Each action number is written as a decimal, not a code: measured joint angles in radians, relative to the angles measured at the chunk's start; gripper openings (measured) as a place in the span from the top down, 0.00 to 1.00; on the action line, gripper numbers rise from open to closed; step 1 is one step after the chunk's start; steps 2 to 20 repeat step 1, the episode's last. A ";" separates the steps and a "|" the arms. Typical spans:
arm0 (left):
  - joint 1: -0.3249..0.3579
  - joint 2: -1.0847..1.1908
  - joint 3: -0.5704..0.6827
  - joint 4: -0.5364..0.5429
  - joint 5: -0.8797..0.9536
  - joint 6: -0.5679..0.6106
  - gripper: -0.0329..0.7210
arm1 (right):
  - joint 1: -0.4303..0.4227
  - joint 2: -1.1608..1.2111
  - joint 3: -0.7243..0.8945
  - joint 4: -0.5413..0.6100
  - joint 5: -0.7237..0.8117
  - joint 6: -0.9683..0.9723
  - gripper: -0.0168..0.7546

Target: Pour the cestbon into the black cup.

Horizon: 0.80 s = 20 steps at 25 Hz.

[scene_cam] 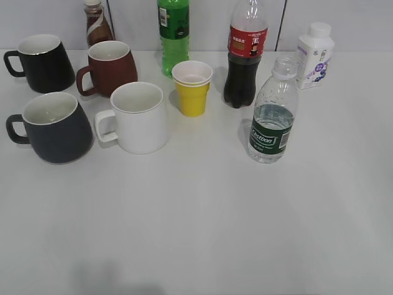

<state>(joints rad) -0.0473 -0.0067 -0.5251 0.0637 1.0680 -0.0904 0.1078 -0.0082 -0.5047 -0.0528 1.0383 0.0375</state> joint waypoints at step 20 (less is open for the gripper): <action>0.000 0.000 0.000 0.000 0.000 0.000 0.49 | 0.000 0.000 0.000 0.000 0.000 0.000 0.23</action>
